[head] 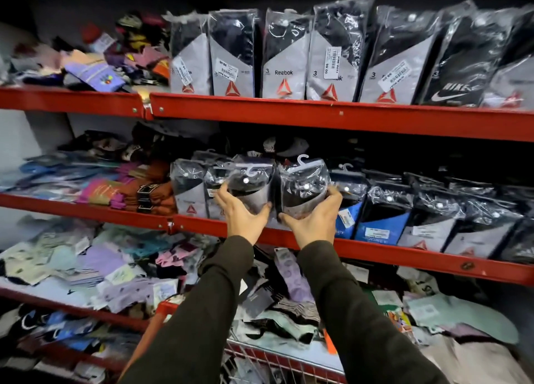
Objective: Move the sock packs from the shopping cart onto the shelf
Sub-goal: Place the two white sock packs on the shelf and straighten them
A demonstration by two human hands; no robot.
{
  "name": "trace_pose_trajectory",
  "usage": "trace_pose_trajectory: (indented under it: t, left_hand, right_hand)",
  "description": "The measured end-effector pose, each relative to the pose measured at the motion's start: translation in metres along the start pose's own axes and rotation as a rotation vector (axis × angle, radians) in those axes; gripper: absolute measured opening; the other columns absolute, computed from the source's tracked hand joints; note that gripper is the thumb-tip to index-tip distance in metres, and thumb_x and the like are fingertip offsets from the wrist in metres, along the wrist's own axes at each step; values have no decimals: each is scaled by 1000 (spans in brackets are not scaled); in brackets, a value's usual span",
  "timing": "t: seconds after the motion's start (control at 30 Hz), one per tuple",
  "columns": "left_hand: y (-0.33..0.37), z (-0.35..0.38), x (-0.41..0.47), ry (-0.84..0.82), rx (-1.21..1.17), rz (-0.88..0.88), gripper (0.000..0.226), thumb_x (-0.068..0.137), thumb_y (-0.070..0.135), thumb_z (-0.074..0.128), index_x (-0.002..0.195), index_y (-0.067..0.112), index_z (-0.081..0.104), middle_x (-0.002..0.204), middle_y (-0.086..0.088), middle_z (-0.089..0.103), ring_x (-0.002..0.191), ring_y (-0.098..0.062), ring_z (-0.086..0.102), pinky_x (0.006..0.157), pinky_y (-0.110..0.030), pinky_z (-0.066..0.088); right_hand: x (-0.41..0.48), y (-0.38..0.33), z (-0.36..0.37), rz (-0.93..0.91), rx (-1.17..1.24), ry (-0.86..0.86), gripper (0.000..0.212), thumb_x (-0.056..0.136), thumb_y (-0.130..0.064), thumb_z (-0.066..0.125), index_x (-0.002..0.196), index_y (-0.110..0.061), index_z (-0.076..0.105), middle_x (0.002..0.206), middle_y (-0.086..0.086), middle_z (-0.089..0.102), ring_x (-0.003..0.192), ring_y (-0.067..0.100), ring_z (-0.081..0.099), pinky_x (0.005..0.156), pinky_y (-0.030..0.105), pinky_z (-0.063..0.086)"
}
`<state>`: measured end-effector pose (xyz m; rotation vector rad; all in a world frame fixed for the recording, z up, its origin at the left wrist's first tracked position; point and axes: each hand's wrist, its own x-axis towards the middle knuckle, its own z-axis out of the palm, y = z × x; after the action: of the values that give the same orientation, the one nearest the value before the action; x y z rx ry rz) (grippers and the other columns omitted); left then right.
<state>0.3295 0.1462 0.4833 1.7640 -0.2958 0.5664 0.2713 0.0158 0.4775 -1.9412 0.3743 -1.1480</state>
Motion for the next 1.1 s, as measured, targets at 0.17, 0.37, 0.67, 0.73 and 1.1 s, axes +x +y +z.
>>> trace_pose_trajectory:
  t: [0.17, 0.37, 0.67, 0.73, 1.1]
  left_hand:
    - [-17, 19, 5, -27, -16, -37, 94, 71, 18, 87, 141, 9, 24, 146, -11, 26, 142, -29, 29, 113, -29, 27]
    - [-36, 33, 3, -84, 99, -137, 97, 70, 25, 89, 142, 3, 27, 143, -17, 29, 134, -32, 38, 103, -22, 28]
    - [-23, 19, -15, -48, 225, 71, 99, 79, 18, 78, 155, 10, 15, 156, -13, 13, 140, -30, 33, 115, -38, 33]
    - [-18, 12, -13, 22, 387, 266, 102, 75, 24, 78, 155, 11, 15, 160, -11, 9, 141, -29, 34, 115, -48, 34]
    - [34, 19, 76, -685, 1161, 507, 107, 76, 18, 81, 157, 9, 12, 158, -15, 26, 148, -33, 26, 125, -42, 18]
  right_hand:
    - [-1, 13, 16, 34, -100, 49, 111, 53, -24, 98, 138, -14, 27, 135, 9, 38, 133, 26, 41, 109, 29, 40]
    - [-12, 21, 27, 106, -242, -38, 101, 66, -22, 91, 143, 1, 31, 139, 17, 37, 133, 33, 42, 111, 35, 38]
    - [-20, 6, 2, 196, -266, -144, 87, 89, -8, 65, 157, -5, 12, 154, 16, 30, 142, 30, 34, 119, 41, 28]
    - [-19, -5, -9, 100, -315, -16, 87, 85, -8, 66, 157, -9, 17, 148, 14, 33, 136, 29, 37, 113, 43, 30]
    - [64, -41, 0, -379, -1146, -600, 88, 89, -26, 66, 156, -4, 13, 156, 17, 27, 145, 36, 26, 123, 50, 13]
